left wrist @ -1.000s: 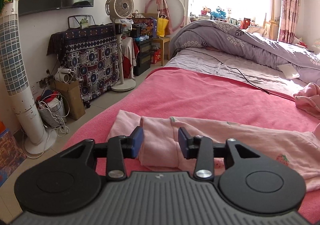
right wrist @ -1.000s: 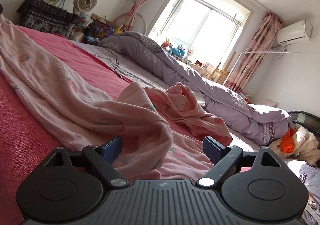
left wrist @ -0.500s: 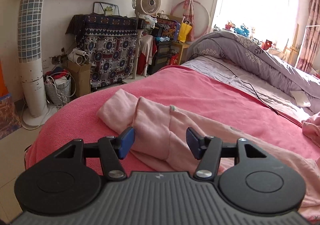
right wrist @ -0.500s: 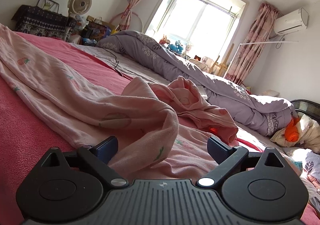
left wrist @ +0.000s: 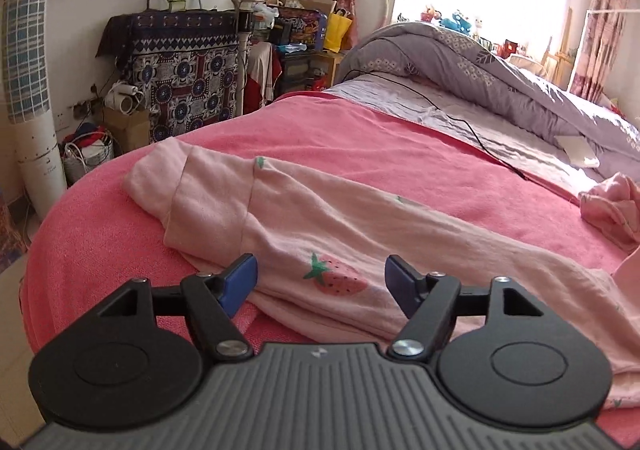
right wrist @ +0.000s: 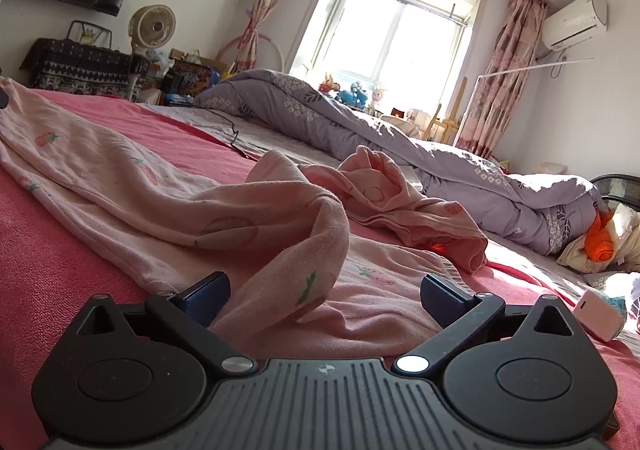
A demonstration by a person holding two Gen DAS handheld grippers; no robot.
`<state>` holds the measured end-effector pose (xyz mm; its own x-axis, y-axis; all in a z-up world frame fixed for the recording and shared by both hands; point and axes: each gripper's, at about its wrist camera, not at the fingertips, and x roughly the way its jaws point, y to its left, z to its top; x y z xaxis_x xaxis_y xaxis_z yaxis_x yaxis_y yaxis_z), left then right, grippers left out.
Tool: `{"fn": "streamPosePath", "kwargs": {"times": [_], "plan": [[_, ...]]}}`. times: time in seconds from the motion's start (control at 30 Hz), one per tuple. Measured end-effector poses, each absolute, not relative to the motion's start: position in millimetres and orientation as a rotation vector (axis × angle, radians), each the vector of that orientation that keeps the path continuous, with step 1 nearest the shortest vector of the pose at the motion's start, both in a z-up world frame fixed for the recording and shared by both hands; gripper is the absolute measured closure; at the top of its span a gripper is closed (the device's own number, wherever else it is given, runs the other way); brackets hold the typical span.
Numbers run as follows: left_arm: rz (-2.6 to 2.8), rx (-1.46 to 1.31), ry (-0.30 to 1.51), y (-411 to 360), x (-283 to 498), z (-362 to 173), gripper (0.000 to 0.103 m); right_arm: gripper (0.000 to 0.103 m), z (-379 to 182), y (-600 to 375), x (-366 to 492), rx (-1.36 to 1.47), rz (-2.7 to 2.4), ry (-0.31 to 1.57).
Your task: Fold clothes
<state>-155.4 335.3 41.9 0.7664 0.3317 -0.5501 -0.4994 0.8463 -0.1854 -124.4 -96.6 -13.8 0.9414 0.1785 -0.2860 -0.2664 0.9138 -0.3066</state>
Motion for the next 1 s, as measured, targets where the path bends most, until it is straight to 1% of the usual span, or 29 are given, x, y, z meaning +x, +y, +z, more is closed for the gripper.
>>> {"fn": "streamPosePath", "kwargs": {"times": [0.07, 0.2, 0.27, 0.43, 0.63, 0.73, 0.77, 1.0], "plan": [[0.454, -0.368, 0.522, 340.9, -160.6, 42.5, 0.03, 0.0, -10.4, -100.3, -125.1, -0.317, 0.252, 0.243], [0.443, -0.348, 0.542, 342.7, -170.9, 45.8, 0.03, 0.0, 1.8, -107.7, -127.4, -0.205, 0.323, 0.217], [0.408, -0.351, 0.547, 344.1, -175.8, 46.6, 0.03, 0.0, 0.9, -105.7, -123.7, -0.189, 0.322, 0.233], [0.374, -0.365, 0.484, 346.6, -177.8, 48.6, 0.031, 0.0, -14.0, -96.4, -115.8, -0.19, 0.302, 0.294], [0.649, -0.384, 0.468, 364.7, -163.3, 39.2, 0.031, 0.0, -16.4, -96.7, -115.7, -0.181, 0.306, 0.308], [0.678, -0.438, 0.479, 375.7, -157.9, 31.7, 0.029, 0.0, -16.4, -95.8, -115.0, -0.181, 0.305, 0.314], [0.683, -0.427, 0.479, 374.5, -155.2, 31.4, 0.028, 0.0, -16.3, -95.1, -114.6, -0.182, 0.304, 0.316], [0.685, -0.238, 0.493, 345.0, -134.5, 36.1, 0.028, 0.0, -16.3, -94.4, -113.4, -0.178, 0.305, 0.322]]}}
